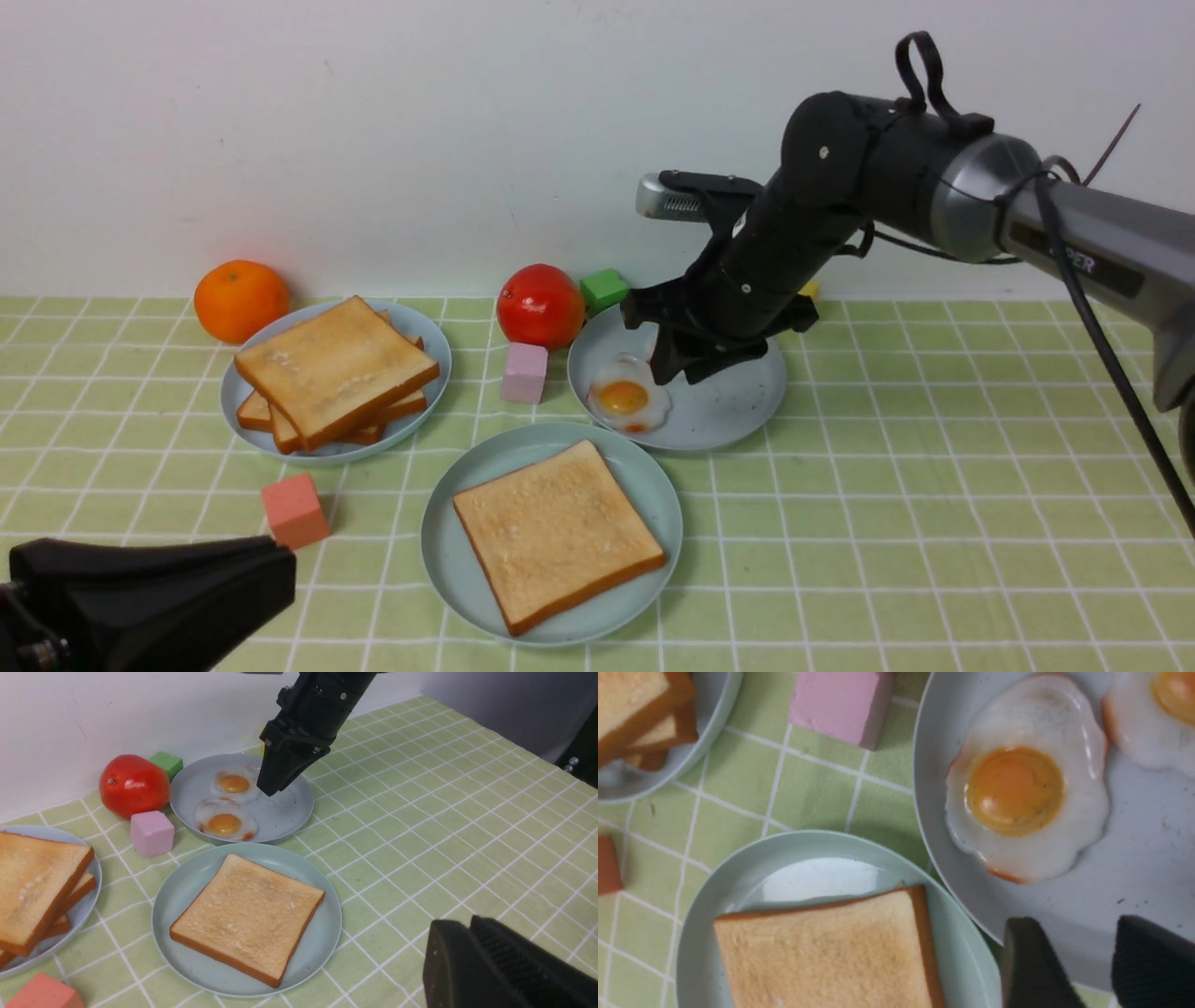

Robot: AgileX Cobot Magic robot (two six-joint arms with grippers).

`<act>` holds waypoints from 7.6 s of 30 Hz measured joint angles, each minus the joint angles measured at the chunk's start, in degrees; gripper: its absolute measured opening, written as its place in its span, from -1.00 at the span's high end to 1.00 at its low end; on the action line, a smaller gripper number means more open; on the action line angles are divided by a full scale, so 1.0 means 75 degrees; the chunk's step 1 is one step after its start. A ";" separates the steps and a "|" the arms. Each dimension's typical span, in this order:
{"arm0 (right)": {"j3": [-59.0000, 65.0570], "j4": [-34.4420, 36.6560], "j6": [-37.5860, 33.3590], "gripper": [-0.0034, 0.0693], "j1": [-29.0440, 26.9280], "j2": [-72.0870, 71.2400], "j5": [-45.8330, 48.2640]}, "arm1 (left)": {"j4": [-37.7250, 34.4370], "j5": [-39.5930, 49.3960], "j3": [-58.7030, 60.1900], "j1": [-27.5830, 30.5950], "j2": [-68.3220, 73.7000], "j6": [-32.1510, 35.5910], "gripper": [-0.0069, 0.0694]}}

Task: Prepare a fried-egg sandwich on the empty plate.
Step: Use the right arm to grab a fried egg, then use the right arm to place the fried egg on the slice of bread in the middle, then use the left arm to grab a slice of bread

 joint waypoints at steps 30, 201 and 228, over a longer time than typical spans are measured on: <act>-0.0008 0.1360 0.1417 -0.23 0.0056 0.1140 -0.1370 | 0.0000 0.0042 0.0000 0.0000 0.0000 0.0000 0.63; -0.0568 0.0488 -0.3558 0.88 0.1291 0.0541 0.0798 | 0.0150 -0.1099 0.0000 0.0000 0.0000 0.0000 0.58; -0.0791 -0.0954 -0.2311 0.20 0.1291 0.0203 0.1799 | 0.0191 -0.0658 0.0000 0.0000 0.0056 0.0000 0.58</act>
